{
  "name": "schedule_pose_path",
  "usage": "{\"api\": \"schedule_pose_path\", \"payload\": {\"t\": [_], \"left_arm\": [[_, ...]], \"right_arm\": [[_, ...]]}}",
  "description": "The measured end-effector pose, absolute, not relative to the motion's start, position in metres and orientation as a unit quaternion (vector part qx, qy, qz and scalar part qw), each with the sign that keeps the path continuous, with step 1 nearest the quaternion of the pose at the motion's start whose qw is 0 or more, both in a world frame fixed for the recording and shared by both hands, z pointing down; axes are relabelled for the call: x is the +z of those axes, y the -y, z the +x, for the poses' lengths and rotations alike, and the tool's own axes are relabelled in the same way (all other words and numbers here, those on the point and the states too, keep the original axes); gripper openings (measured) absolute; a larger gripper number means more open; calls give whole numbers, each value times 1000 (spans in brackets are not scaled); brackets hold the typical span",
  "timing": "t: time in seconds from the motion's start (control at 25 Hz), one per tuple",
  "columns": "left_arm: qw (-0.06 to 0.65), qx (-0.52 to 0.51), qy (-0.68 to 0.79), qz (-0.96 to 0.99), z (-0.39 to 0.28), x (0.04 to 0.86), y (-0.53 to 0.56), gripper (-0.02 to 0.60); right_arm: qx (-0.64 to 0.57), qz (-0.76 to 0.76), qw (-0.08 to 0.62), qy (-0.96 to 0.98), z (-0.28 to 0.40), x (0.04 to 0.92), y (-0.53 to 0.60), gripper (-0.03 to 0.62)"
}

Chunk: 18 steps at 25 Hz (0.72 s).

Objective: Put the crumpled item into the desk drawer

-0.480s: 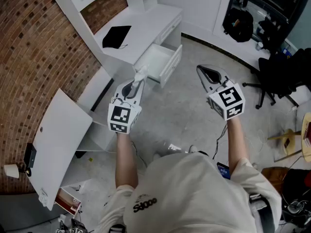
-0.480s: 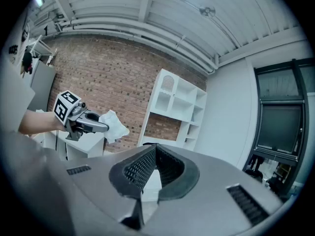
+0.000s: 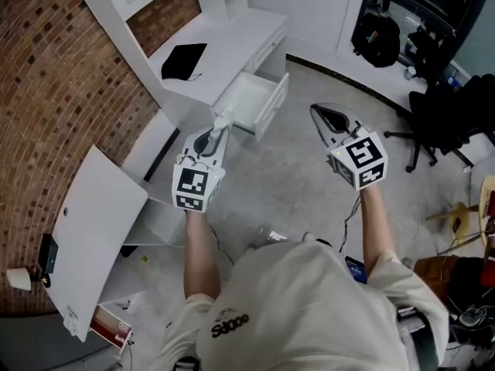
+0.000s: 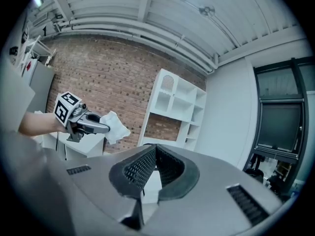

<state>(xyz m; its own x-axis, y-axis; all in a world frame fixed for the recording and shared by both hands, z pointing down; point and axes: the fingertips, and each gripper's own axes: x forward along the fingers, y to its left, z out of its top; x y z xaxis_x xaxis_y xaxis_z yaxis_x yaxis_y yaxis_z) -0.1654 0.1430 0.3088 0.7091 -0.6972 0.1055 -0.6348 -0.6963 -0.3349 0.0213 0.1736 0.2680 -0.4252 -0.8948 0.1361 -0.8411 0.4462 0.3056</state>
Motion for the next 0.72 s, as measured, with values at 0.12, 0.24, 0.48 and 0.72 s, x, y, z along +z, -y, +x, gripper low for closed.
{"api": "schedule_pose_path", "payload": {"t": [0.12, 0.24, 0.48, 0.72], "left_arm": [[140, -113, -356, -917, -177, 309, -142, 52], [141, -115, -345, -921, -194, 311, -144, 51], [136, -121, -329, -927, -239, 322, -150, 51], [126, -120, -321, -931, -256, 331, -151, 51]], "right_arm": [[-96, 529, 137, 832, 10, 268, -177, 5], [-90, 540, 135, 826, -6, 271, -181, 5], [-71, 564, 128, 813, -45, 285, -192, 5], [-59, 574, 131, 806, -58, 291, -196, 5]]}}
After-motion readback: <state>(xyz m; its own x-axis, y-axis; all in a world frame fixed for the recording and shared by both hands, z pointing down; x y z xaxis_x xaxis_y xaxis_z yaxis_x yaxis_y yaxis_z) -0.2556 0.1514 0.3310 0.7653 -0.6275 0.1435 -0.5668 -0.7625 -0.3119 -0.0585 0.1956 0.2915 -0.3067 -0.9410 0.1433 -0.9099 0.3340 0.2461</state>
